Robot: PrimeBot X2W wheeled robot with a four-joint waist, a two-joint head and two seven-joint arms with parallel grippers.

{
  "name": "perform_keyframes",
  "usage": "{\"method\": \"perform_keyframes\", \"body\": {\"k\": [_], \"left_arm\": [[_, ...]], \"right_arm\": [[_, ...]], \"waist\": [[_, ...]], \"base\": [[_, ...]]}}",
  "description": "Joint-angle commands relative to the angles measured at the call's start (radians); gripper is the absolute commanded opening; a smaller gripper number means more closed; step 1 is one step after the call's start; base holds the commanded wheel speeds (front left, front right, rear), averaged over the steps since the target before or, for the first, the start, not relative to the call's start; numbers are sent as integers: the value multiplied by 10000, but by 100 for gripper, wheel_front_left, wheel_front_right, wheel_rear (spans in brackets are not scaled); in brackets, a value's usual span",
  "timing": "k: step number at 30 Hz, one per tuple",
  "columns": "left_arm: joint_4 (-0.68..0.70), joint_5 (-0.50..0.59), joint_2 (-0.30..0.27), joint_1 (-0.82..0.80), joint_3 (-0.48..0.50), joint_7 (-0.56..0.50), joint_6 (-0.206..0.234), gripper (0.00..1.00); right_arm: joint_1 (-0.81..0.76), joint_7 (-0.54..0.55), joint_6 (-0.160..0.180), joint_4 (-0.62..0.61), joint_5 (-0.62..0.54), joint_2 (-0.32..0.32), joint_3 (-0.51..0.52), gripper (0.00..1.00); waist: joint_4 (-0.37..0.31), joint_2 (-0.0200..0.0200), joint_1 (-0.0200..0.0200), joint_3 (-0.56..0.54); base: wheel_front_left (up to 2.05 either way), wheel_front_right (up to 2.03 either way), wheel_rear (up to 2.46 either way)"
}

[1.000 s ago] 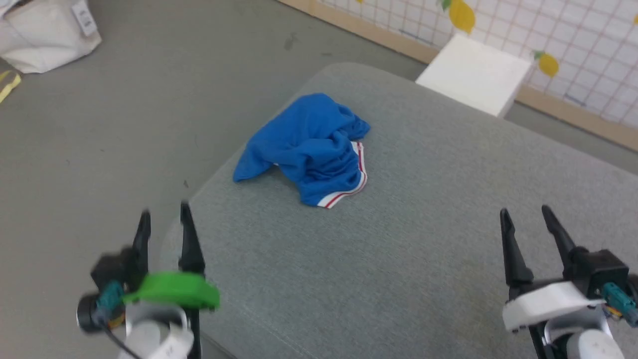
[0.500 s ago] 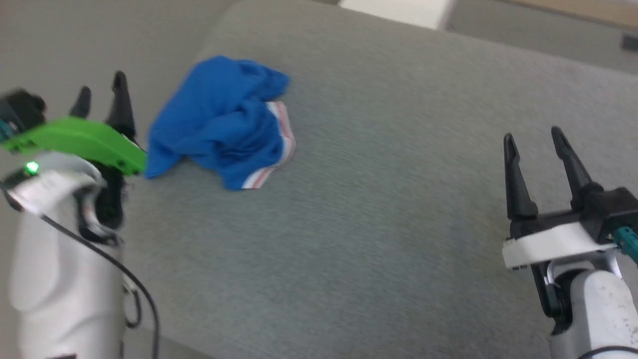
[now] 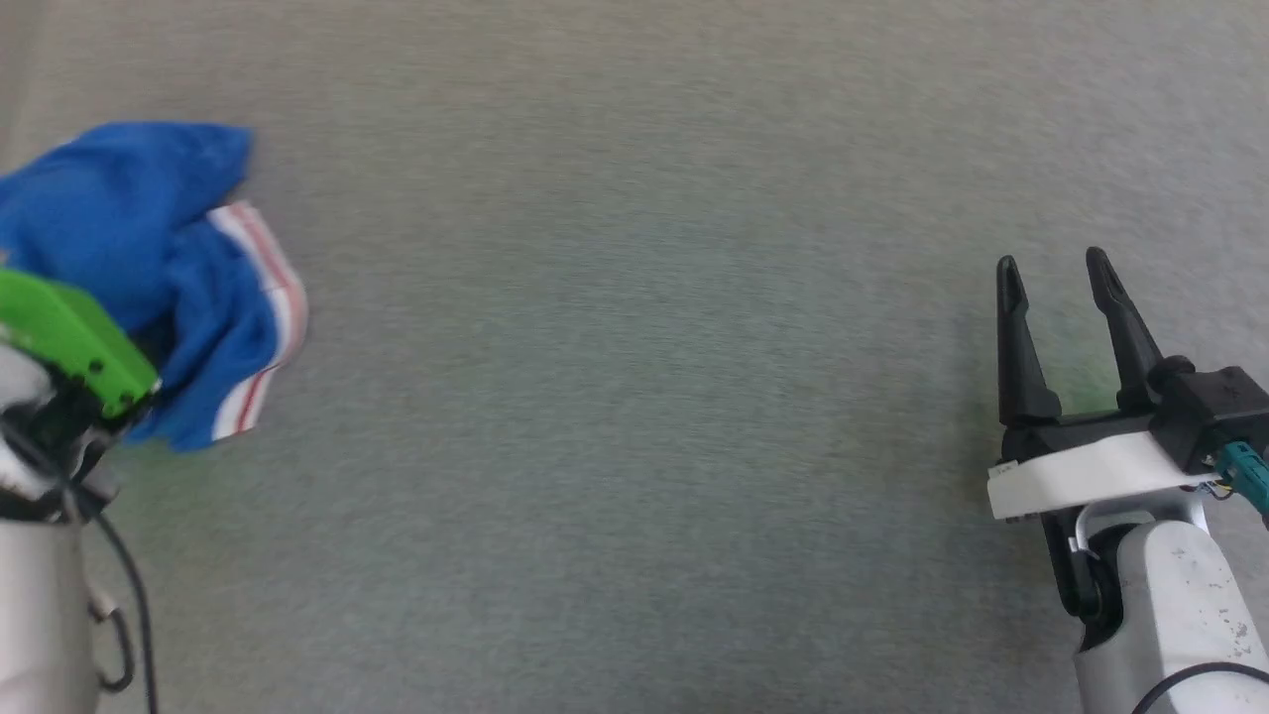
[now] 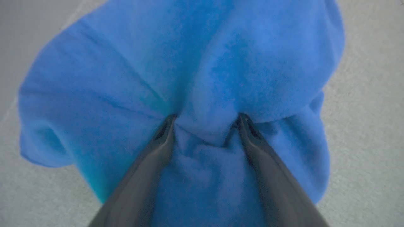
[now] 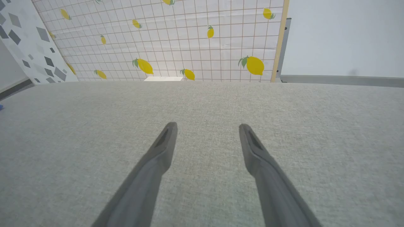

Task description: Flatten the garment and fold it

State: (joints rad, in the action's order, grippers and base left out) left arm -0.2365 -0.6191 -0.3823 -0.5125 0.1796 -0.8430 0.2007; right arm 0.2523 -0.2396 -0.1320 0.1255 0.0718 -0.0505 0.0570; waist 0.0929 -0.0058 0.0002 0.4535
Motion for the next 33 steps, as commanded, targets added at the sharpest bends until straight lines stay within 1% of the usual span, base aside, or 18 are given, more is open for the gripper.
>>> {"method": "perform_keyframes", "body": {"k": [1, 3, 5, 6, 8, 10, 12, 14, 19, 20, 21, 23, 24, 25, 26, 30, 33], "left_arm": [[162, -79, -120, 408, -10, -414, 245, 100], [349, -75, -198, 822, -49, -942, 448, 100], [590, -37, -267, 1170, -167, -1389, 563, 100], [702, -26, -275, 1295, -215, -1533, 601, 80], [975, -8, -318, 1531, -298, -1682, 568, 0], [1259, 244, -429, 1668, -315, -1247, 490, 0], [1464, 625, -549, 1665, -258, -292, 362, 0], [1528, 1008, -614, 1508, -87, 1085, 230, 0], [1276, 2057, -798, 1030, 120, 5095, -252, 0], [1208, 2205, -828, 965, 111, 5687, -338, 0], [1149, 2409, -846, 859, 70, 6471, -436, 0], [1071, 2707, -814, 673, -69, 7708, -598, 0], [1061, 2789, -800, 621, -122, 8040, -643, 0], [1042, 2918, -763, 519, -258, 8571, -747, 0], [1111, 3178, -645, 247, -645, 9385, -932, 0], [1437, 3458, -278, -115, -1439, 9853, -1179, 0], [1768, 3608, 181, -344, -2193, 9915, -1358, 0]], "right_arm": [[146, -121, 13, 70, 70, 3, -11, 100], [143, -155, 13, 165, 98, 3, -21, 100], [164, -178, 13, 234, 124, 3, -27, 100], [175, -186, 13, 260, 130, 3, -31, 100], [191, -198, 13, 293, 135, 3, -46, 100], [188, -206, 13, 317, 129, 3, -69, 100], [164, -211, 13, 363, 115, 3, -79, 100], [106, -215, 13, 424, 94, 3, -63, 100], [-233, -219, 13, 486, 25, 3, 133, 100], [-305, -219, 13, 482, 20, 3, 169, 100], [-422, -219, 13, 505, 10, 3, 229, 100], [-684, -220, 13, 529, 3, 3, 351, 100], [-764, -220, 13, 536, 0, 3, 391, 100], [-922, -220, 13, 550, -2, 3, 462, 100], [-1280, -220, 13, 562, -11, 3, 608, 100], [-1696, -199, 13, 502, -18, 3, 762, 100], [-1917, -108, 13, 397, -13, 3, 824, 100]], "waist": [[-1181, 58, -2, 798], [-1223, 58, -2, 737], [-1225, 58, -2, 663], [-1213, 58, -2, 618], [-1173, 58, -2, 507], [-1127, 58, -2, 361], [-1067, 58, -2, 171], [-1000, 58, -2, -80], [-799, 58, -2, -983], [-775, 58, -2, -1131], [-734, 58, -2, -1420], [-669, 58, -2, -1950], [-654, 58, -2, -2103], [-637, 58, -2, -2405], [-629, 58, -2, -2998], [-715, 58, -2, -3632], [-865, 58, -2, -3939]], "base": [[0, 0, 0], [0, 0, 0], [0, 0, 0], [0, 0, 0], [0, 0, 0], [0, 0, 0], [0, 0, 0], [0, 0, 0], [0, 0, 0], [0, 0, 0], [0, 0, 0], [0, 0, 0], [0, 0, 0], [0, 0, 0], [0, 0, 0], [0, 0, 0], [0, 0, 0]]}}
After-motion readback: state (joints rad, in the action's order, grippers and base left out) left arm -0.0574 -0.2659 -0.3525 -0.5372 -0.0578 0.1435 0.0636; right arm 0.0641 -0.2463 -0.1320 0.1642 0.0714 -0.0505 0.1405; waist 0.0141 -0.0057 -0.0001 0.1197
